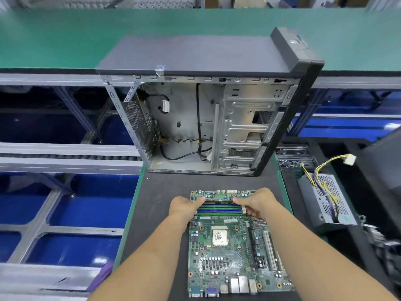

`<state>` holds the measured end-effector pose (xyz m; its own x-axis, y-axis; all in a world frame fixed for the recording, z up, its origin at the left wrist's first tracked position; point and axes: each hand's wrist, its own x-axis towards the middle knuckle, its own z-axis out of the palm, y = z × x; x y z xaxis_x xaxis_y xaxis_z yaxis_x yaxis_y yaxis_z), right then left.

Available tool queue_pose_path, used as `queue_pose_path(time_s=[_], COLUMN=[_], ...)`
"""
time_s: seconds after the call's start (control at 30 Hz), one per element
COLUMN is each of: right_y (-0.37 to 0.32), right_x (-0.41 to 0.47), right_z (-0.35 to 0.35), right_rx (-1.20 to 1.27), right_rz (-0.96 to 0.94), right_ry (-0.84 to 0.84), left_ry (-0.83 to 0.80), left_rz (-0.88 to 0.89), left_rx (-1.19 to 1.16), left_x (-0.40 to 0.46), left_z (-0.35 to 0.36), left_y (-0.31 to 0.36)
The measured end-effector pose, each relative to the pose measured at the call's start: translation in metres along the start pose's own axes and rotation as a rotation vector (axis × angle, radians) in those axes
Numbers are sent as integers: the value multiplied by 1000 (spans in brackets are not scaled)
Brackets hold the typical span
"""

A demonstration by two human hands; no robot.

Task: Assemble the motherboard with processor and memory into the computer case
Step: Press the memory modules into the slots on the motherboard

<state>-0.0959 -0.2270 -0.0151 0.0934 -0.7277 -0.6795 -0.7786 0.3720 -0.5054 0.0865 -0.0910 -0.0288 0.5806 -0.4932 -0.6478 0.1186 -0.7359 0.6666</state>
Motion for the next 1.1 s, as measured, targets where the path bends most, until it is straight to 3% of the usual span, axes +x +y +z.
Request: queue_pose_path(time_s=[0.13,0.33,0.73,0.97,1.1], right_y=[5,20,21,24,31], right_x=[-25,-45,-44,-48,-55], right_z=[6,19,29,23,4], right_rx=[-151,-108,-123,-119,-120], right_rz=[-108,-259,-236,-365,-323], right_ry=[187,267,294,266,454], left_ry=[139,276,291,222,292], left_rz=[171,363,359,404,398], left_rx=[69,191,199,201,198], left_x=[-16,-33,-34,-35,-39], left_z=[5,17,18,18,10], left_y=[-15,-30,-29,-36,-37])
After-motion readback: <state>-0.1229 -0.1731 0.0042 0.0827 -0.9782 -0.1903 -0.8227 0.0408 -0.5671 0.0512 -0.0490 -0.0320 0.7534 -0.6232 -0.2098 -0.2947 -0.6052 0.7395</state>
